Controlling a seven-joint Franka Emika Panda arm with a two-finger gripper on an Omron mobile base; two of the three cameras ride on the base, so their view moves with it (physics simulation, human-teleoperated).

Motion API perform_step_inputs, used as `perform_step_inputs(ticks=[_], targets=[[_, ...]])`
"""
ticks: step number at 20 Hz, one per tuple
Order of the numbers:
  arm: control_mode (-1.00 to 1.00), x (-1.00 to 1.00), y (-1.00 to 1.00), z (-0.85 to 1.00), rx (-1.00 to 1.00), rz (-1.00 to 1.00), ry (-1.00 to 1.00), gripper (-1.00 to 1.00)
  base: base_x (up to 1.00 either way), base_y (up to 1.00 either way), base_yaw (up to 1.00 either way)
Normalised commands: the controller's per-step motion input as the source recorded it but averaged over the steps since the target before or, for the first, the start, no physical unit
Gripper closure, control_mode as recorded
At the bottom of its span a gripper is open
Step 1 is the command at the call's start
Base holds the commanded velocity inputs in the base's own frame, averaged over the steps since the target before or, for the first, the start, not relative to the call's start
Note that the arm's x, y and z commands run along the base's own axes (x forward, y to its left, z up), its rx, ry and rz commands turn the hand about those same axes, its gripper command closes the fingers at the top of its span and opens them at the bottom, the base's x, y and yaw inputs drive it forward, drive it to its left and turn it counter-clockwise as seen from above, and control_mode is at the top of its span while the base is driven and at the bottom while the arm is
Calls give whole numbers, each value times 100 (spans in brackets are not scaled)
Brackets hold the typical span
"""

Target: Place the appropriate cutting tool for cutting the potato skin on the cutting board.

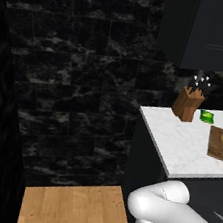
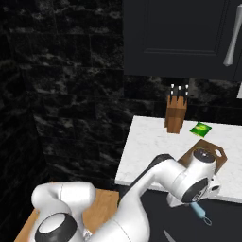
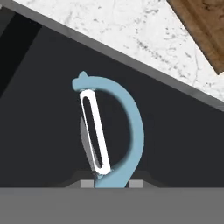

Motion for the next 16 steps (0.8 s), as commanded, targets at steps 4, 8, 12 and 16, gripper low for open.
perform_step_inputs(ticks=[4, 8, 12, 16], targets=[[-100, 50, 24, 58, 0, 0, -3, 100, 0, 0, 0], [-100, 63, 5, 56, 0, 0, 1, 100, 0, 0, 0], [-100, 73, 13, 25, 0, 0, 7, 100, 0, 0, 0], [-100, 62, 22, 1, 0, 0, 10, 100, 0, 0, 0]])
